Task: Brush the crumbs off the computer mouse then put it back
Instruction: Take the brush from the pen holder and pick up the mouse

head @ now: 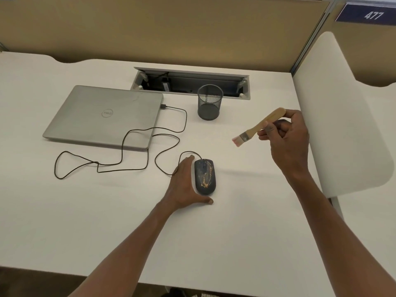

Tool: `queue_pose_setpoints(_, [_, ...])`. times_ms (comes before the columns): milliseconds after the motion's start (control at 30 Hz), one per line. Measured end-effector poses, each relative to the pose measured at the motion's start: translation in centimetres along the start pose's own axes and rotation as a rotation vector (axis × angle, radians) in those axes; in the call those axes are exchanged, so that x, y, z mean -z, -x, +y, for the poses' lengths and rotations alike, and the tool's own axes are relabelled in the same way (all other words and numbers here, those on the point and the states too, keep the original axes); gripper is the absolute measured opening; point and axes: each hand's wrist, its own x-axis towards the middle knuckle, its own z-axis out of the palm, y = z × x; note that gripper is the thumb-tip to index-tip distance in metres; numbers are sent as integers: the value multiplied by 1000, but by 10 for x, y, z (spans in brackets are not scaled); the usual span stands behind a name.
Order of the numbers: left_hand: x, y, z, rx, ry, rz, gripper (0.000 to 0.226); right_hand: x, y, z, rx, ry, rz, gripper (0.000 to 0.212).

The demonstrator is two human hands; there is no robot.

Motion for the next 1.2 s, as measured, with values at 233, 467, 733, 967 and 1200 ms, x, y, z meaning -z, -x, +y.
queue_pose_setpoints(233, [-3,-12,2,-61,-165,30,144,-1,1,1,-7,10,-23,18])
queue_pose_setpoints(467, [-3,-14,-2,-39,-140,-7,150,1,3,5,-14,15,-40,17])
queue_pose_setpoints(733, [4,-12,-4,-32,-56,-64,150,0,3,7,-15,5,-61,17])
queue_pose_setpoints(967, [3,-10,-4,-57,-22,-11,138,4,-1,13,-9,5,-70,17])
queue_pose_setpoints(1200, [0,-10,-1,-46,-12,43,124,0,-2,15,2,5,-93,17])
